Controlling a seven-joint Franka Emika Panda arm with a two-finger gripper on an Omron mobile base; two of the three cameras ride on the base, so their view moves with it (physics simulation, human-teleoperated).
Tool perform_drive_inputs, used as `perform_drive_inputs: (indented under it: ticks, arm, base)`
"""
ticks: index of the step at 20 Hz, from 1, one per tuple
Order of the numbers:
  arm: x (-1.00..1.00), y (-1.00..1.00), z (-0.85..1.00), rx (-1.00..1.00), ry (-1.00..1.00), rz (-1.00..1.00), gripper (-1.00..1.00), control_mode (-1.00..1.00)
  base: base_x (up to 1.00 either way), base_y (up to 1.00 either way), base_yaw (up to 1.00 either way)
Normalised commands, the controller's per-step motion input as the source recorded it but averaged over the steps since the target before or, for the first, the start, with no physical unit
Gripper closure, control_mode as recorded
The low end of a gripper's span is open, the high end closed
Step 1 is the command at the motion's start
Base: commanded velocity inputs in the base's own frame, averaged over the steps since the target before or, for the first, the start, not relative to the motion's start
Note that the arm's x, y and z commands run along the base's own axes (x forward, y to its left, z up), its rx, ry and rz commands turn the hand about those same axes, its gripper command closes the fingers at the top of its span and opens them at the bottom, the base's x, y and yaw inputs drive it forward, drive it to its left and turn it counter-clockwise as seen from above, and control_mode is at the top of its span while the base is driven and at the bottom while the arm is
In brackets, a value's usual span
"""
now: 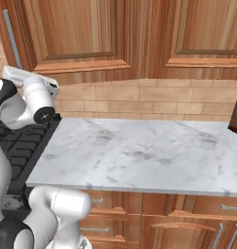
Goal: Pick up the bar soap and bar soap from the sink, and place them back in the cabinet, and close the cabinet door.
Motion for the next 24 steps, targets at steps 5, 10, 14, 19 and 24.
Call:
perform_drive_inputs:
  ticks: [5,10,14,19,24]
  arm:
    - [0.31,0.16,0.0,0.0,0.0,-0.07,-1.0,-1.0]
    - [0.3,0.13,0.0,0.0,0.0,-0.07,-1.0,-1.0]
    - [0.28,0.12,0.0,0.0,0.0,-0.07,-1.0,-1.0]
    - [0.28,0.11,0.0,0.0,0.0,-0.07,-1.0,-1.0]
    - [0.24,0.09,0.0,0.0,0.0,-0.06,-1.0,-1.0]
  base:
    - [0.0,0.0,0.0]
    - [0.0,0.0,0.0]
    - [0.0,0.0,0.0]
    - [0.0,0.0,0.0]
    - [0.0,0.0,0.0]
